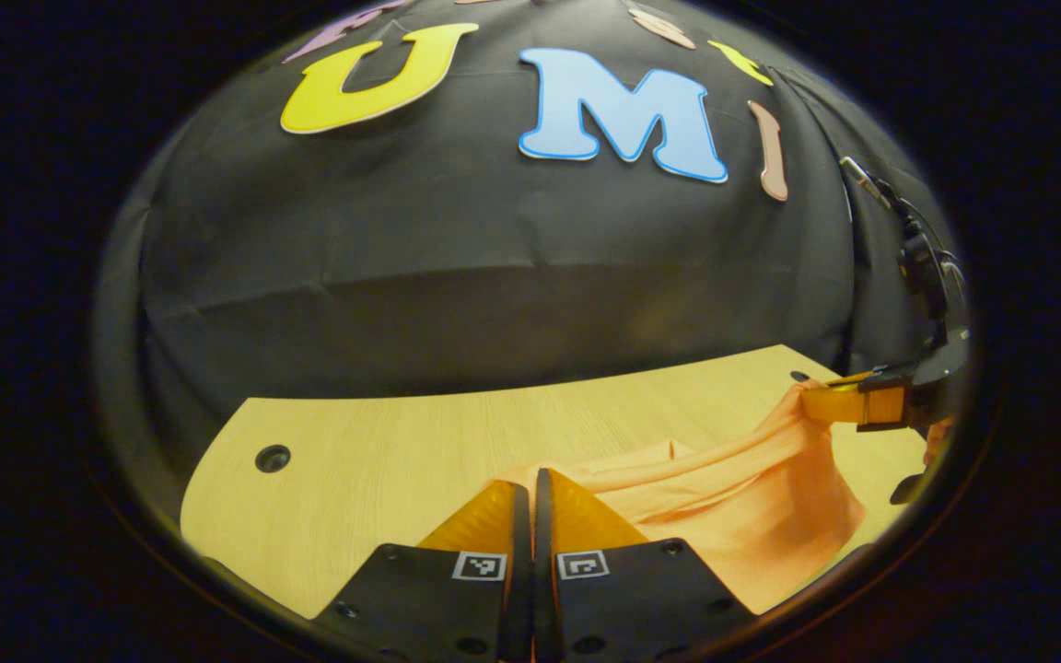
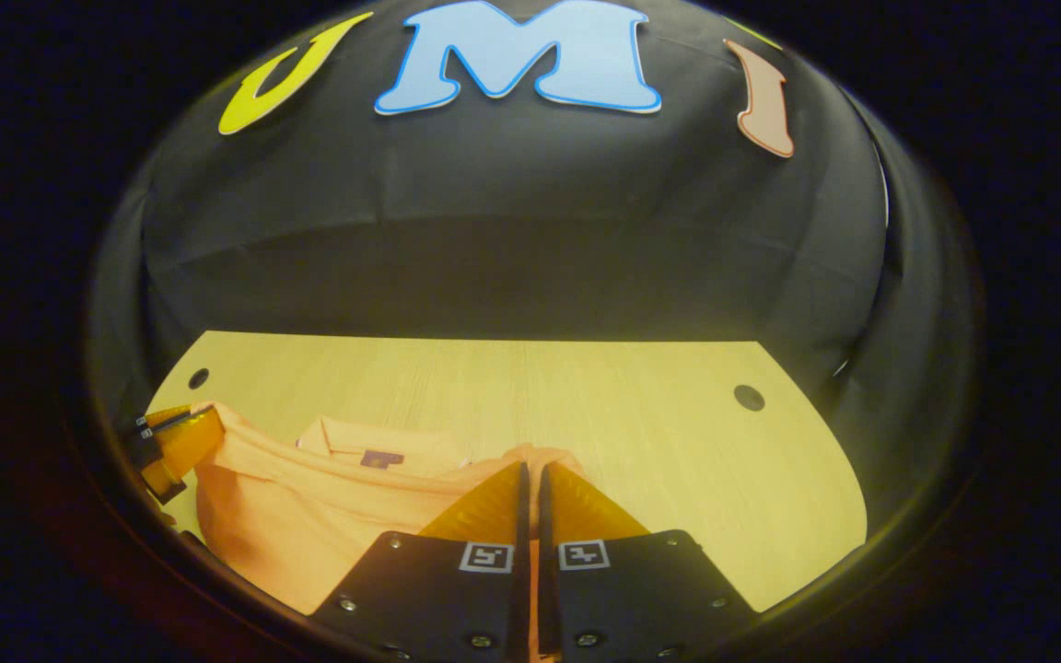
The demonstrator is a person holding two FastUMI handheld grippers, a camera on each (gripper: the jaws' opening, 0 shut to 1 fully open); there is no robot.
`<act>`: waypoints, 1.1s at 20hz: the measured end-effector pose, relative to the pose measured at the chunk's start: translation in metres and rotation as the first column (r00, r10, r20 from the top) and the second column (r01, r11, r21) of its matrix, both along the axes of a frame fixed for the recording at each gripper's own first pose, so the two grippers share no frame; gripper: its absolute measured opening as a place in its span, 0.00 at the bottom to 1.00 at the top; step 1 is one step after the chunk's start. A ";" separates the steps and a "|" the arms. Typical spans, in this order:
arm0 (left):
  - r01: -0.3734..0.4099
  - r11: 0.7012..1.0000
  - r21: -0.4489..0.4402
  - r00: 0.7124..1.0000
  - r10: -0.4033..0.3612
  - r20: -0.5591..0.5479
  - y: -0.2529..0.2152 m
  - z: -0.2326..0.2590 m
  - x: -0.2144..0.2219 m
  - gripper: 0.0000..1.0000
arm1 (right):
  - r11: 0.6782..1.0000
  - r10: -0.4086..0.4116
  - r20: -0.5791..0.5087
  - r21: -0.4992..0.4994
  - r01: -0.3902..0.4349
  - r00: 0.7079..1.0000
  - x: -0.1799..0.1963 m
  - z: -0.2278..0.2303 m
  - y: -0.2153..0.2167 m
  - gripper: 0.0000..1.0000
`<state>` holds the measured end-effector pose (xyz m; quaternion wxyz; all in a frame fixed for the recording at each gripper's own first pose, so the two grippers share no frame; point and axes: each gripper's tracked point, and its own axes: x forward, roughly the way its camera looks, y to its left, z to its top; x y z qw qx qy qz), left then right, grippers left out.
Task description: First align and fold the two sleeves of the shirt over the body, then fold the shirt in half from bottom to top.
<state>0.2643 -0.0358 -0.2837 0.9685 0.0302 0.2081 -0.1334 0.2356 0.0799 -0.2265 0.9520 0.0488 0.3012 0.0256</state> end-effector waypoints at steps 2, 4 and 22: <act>-0.009 1.000 0.008 1.000 0.009 -0.011 0.004 -0.008 0.002 0.07 | 1.000 0.002 -0.018 0.006 -0.002 1.000 0.004 -0.009 0.005 0.04; -0.018 1.000 0.014 1.000 0.019 -0.013 0.008 -0.009 0.002 0.07 | 1.000 0.007 -0.021 -0.004 -0.008 1.000 0.008 -0.013 0.007 0.05; -0.041 0.999 -0.021 0.999 0.041 0.005 0.008 0.039 -0.044 0.67 | 0.992 0.088 0.078 -0.092 -0.081 0.993 -0.059 0.045 0.007 0.80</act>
